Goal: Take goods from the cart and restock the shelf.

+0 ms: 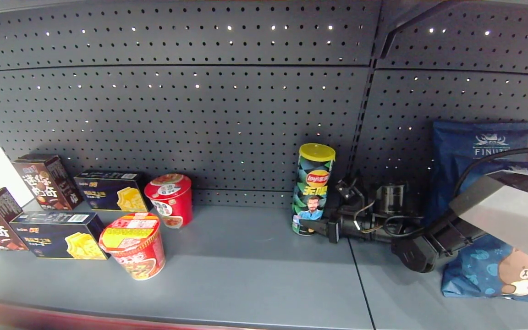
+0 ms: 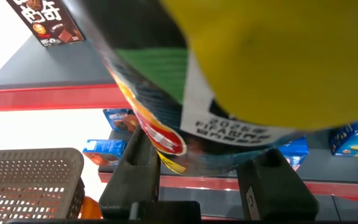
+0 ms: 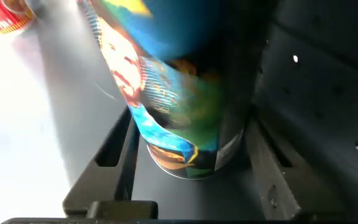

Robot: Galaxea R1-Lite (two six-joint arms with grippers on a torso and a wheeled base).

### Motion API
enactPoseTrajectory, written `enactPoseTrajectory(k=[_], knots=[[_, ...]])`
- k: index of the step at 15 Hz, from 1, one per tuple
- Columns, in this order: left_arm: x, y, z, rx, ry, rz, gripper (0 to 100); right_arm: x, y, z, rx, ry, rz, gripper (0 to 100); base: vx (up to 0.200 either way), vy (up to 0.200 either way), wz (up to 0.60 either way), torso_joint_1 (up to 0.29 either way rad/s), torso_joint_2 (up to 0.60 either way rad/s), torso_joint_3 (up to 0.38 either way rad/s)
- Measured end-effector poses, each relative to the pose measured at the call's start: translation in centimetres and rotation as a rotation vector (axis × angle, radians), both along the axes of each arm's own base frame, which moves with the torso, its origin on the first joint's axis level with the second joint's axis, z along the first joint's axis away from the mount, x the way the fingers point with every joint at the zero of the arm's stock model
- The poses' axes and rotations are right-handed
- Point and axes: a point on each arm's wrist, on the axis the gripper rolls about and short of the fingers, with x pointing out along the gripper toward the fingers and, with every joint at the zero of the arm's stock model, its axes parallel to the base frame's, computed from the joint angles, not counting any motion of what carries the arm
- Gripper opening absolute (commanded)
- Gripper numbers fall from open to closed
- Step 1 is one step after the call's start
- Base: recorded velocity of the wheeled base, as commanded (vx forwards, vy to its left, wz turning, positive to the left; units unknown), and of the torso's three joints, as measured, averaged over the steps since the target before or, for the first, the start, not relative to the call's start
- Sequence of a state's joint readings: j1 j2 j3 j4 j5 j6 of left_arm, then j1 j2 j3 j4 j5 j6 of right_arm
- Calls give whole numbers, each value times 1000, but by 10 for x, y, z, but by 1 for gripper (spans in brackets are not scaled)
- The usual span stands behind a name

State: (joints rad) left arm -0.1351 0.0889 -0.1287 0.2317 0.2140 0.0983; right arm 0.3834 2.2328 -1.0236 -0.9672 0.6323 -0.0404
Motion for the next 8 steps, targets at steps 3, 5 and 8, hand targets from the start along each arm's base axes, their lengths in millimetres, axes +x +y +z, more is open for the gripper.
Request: enactPoseTrajectory(k=[3, 5, 8], knots=[[0, 0, 0, -3, 1, 1, 0, -16, 1, 11, -7, -5, -18, 0, 0, 0, 0, 0, 0, 0], [0, 0, 0, -23, 0, 5, 0, -42, -1, 18, -29, 16, -38, 0, 0, 0, 0, 0, 0, 0], [0, 0, -1, -26, 0, 5, 0, -78, -10, 39, -37, 7, -53, 0, 0, 0, 0, 0, 0, 0]])
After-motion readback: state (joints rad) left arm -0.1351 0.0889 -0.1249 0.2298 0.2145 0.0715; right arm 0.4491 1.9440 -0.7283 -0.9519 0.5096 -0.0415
